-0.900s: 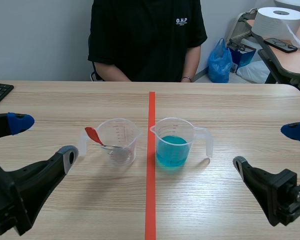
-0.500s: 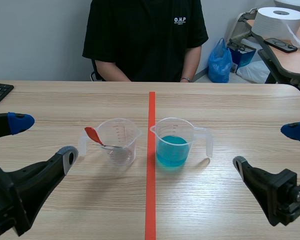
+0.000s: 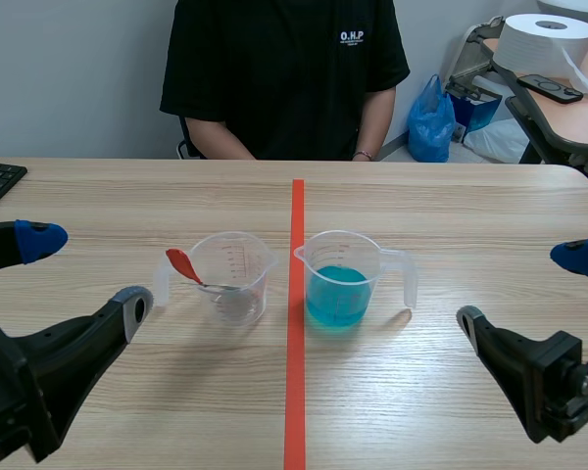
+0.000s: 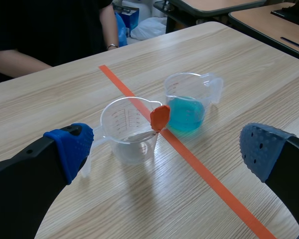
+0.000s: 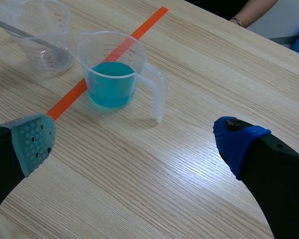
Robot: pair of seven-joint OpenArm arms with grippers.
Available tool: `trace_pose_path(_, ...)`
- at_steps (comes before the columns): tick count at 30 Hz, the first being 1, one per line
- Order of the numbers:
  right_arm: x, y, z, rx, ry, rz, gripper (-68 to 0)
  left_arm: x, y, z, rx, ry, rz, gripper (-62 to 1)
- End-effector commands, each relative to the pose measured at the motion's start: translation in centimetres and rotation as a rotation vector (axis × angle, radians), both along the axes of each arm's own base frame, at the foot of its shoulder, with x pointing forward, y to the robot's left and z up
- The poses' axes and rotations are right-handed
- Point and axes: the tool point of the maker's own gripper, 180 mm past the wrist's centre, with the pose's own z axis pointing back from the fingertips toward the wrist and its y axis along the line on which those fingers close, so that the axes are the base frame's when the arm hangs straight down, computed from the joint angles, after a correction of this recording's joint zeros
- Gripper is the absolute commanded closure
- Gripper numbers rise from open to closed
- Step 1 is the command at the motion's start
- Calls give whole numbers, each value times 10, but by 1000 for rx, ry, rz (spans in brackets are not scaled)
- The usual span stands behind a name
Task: Do the redox reaction experiment.
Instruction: 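Lift the metal plate out of the left beaker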
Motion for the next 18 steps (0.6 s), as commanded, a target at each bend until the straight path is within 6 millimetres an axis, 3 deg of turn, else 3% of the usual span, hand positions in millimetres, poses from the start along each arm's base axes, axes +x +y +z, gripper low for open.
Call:
trace_pose_path(1,2,1,8,12,-26,-1,-679,0,1,4,-4,-11,2,-623)
trace_pose_path(18,1,3,8,15,-23,12,-679,0,1,4,-4,-11,2,-623)
